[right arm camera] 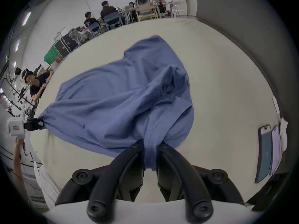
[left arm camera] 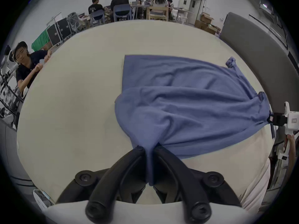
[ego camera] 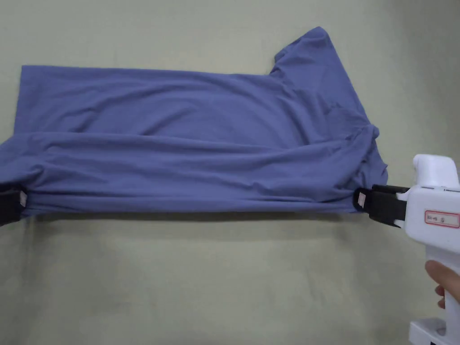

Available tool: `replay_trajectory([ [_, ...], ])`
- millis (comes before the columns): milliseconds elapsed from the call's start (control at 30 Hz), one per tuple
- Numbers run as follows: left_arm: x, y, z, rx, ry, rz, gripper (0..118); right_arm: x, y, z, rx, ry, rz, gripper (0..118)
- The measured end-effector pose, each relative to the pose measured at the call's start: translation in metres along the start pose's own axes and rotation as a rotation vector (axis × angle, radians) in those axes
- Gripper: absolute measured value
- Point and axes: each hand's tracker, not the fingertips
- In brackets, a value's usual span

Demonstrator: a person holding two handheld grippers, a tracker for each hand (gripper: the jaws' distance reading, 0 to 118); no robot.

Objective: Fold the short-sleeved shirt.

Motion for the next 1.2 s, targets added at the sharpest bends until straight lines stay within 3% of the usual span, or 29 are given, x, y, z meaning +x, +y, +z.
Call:
replay_trajectory([
  [367, 0.001, -0.022, -0.016, -0.067, 0.034, -0.007, 5, 0.008, -0.009, -0.027, -0.080, -0.007, -0.021, 16],
  [400, 0.001, -0.022, -0.017, -0.065, 0.031, 0.000, 9, 0.009, -0.008, -0.028, -0.077, -0.009, -0.019, 25],
  [433, -0.001, -0.023, -0.017, -0.060, 0.038, 0.031, 33, 0.007, -0.008, -0.022, -0.071, -0.025, -0.027, 54],
  [467, -0.003, -0.025, -0.016, -0.062, 0.059, 0.034, 74, 0.004, -0.008, -0.017, -0.060, -0.083, -0.029, 98],
  [500, -0.006, -0.029, -0.012, -0.080, 0.083, 0.030, 83, 0.003, -0.011, -0.010, -0.035, -0.100, -0.002, 107],
  [533, -0.008, -0.032, -0.006, -0.076, 0.081, 0.024, 83, 0.003, -0.013, 0.000, -0.002, -0.086, 0.017, 107],
  [633, -0.017, -0.050, 0.026, -0.023, 0.144, 0.078, 83, 0.004, -0.022, 0.032, 0.001, -0.067, -0.039, 108],
  [700, -0.019, -0.064, 0.052, 0.050, 0.135, 0.150, 83, 0.003, -0.030, 0.047, 0.010, -0.056, -0.063, 101],
  [733, -0.019, -0.071, 0.067, 0.100, 0.087, 0.201, 74, 0.000, -0.036, 0.055, 0.026, -0.042, -0.060, 74],
  [767, -0.021, -0.079, 0.079, 0.139, 0.026, 0.224, 26, -0.003, -0.040, 0.060, 0.040, -0.029, -0.047, 6],
  [800, -0.021, -0.083, 0.086, 0.150, -0.019, 0.223, 0, -0.007, -0.044, 0.063, 0.066, -0.020, -0.024, 2],
  [867, -0.012, -0.084, 0.094, 0.197, 0.126, 0.205, 0, -0.013, -0.053, 0.065, 0.119, -0.115, -0.031, 2],
  [933, -0.009, -0.072, 0.094, 0.096, 0.115, 0.124, 0, -0.018, -0.053, 0.064, 0.067, -0.071, 0.009, 2],
  [1067, 0.003, -0.035, 0.100, 0.200, 0.084, 0.094, 0, -0.032, -0.041, 0.060, 0.092, -0.041, 0.030, 2],
  [1200, -0.001, 0.058, 0.074, 0.278, 0.007, 0.031, 1, -0.040, -0.019, 0.066, 0.135, -0.033, 0.048, 2],
])
